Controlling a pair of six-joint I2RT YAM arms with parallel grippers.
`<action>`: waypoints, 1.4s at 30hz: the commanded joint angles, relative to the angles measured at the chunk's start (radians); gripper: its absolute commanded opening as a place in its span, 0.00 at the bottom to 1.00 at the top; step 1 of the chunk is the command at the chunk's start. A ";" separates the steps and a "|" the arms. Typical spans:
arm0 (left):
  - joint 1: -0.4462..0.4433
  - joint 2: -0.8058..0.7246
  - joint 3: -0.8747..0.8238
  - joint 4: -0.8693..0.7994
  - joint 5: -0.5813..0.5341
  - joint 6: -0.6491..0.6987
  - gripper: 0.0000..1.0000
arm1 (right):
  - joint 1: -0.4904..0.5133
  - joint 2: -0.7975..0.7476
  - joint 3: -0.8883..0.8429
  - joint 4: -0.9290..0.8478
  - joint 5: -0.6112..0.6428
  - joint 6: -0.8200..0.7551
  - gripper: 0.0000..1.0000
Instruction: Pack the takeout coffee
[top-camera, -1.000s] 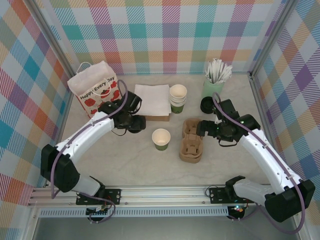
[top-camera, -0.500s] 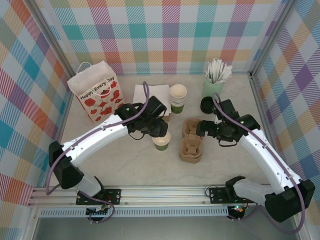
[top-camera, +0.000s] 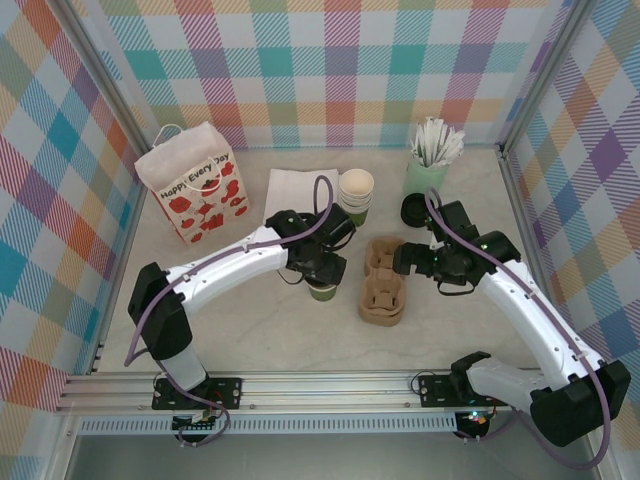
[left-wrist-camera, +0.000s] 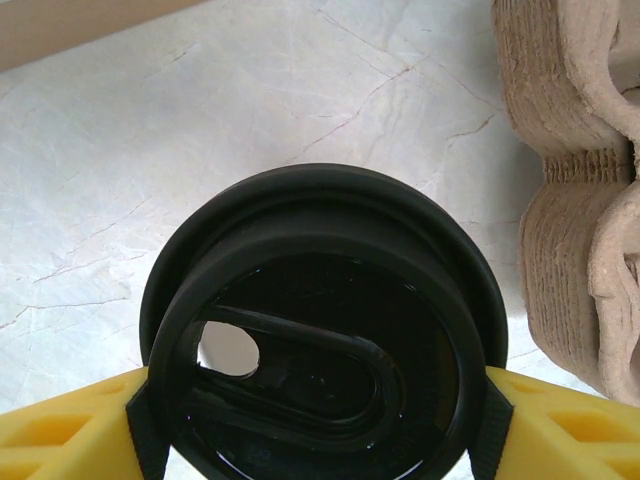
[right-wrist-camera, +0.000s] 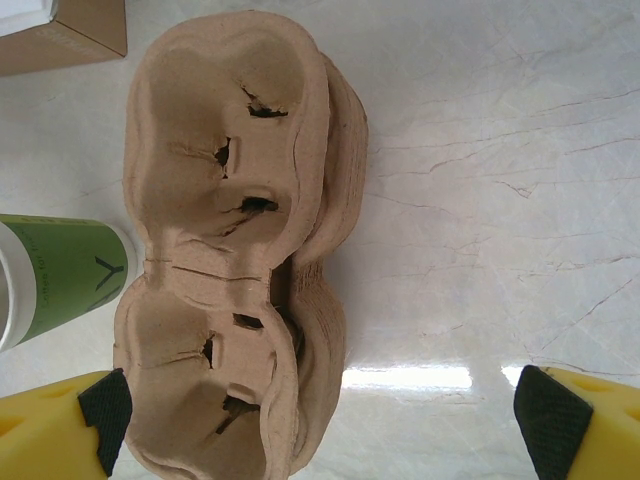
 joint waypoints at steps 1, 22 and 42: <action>-0.016 0.019 0.006 -0.001 -0.008 -0.023 0.74 | -0.006 -0.011 -0.010 0.004 0.005 0.000 1.00; -0.022 0.064 -0.006 0.012 0.010 -0.014 0.75 | -0.005 -0.011 -0.015 0.006 0.002 0.005 1.00; -0.031 0.080 0.021 0.020 0.038 -0.002 0.84 | -0.006 -0.012 -0.019 0.003 -0.001 0.007 1.00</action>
